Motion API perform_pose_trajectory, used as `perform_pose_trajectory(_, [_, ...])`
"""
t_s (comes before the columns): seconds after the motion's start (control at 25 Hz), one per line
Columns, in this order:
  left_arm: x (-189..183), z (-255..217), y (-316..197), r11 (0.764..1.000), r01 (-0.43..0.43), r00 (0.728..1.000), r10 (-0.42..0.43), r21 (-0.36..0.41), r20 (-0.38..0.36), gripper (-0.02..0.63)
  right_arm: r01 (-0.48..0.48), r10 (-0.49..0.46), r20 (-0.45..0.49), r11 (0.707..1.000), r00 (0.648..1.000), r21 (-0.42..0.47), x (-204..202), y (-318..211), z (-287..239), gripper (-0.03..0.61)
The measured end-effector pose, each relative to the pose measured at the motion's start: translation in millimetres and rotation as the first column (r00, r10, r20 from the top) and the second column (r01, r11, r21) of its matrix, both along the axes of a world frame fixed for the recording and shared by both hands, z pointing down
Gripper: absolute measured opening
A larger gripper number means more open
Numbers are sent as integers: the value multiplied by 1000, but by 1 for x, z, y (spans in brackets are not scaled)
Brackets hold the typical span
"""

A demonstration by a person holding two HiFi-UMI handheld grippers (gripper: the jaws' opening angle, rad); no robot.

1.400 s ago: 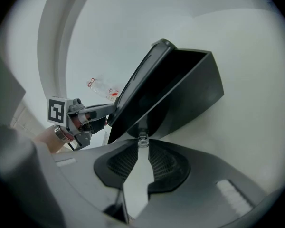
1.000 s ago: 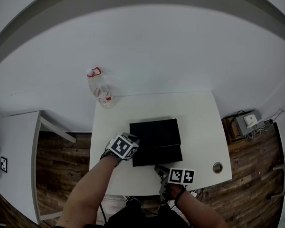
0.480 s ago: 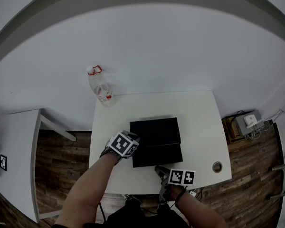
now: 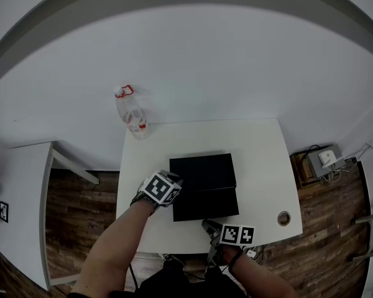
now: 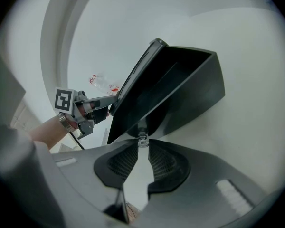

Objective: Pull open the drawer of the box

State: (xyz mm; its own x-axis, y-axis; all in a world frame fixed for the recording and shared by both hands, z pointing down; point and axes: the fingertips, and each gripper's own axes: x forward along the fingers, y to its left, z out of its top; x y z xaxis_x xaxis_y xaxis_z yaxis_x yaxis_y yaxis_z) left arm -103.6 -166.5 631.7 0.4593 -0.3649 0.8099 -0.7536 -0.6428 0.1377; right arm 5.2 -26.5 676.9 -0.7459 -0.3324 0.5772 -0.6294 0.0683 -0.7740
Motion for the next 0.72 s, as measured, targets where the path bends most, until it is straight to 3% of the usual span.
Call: perform_pose_trajectory(0.72, [1,0,0,1000,3,1000,-3,4,-2,5,-24,25,7,1000,1000,-17,6,16,2,69])
